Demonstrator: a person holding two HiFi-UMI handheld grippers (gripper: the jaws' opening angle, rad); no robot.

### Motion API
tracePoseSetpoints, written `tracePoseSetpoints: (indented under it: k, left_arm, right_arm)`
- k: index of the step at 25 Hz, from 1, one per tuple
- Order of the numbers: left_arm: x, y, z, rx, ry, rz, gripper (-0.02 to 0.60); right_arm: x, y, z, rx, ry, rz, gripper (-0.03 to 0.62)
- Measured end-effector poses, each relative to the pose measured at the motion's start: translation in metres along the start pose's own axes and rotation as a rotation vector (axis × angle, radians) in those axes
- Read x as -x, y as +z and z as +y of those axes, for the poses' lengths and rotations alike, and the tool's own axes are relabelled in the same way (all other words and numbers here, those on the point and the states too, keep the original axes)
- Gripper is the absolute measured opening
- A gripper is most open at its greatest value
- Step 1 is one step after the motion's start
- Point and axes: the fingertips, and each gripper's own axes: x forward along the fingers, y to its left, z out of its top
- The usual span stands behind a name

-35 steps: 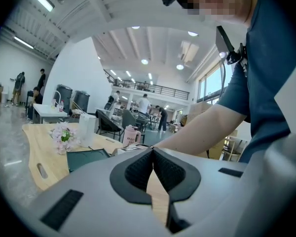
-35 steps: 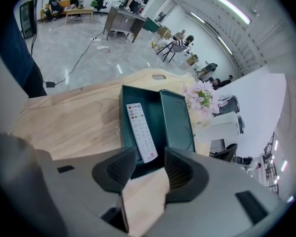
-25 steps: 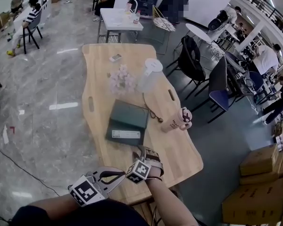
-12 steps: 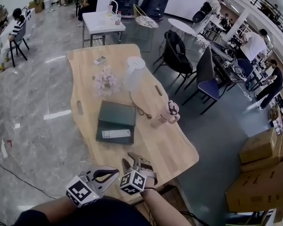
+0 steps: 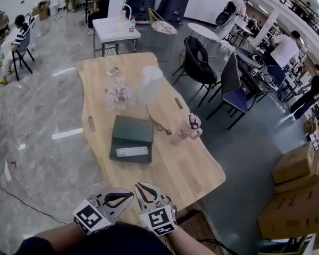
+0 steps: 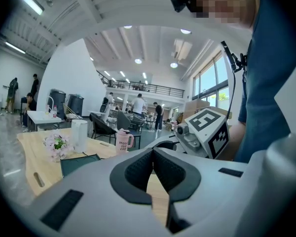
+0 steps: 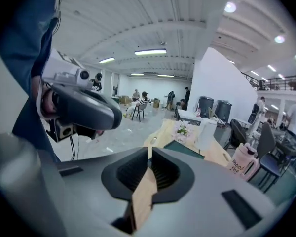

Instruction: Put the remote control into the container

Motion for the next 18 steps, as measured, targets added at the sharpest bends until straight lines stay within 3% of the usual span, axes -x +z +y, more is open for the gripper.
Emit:
tracePoseSetpoints:
  k: [10, 18]
  left_arm:
    - [0.01, 0.008, -0.02, -0.016, -0.014, 0.007, 0.012]
    - [0.012, 0.008, -0.027, -0.023, -0.031, 0.001, 0.012]
  right_arm:
    - [0.049, 0.022, 0.007, -0.325, 0.051, -0.19, 0.018]
    - [0.071, 0.043, 0.015, -0.287, 0.031, -0.283, 0.017]
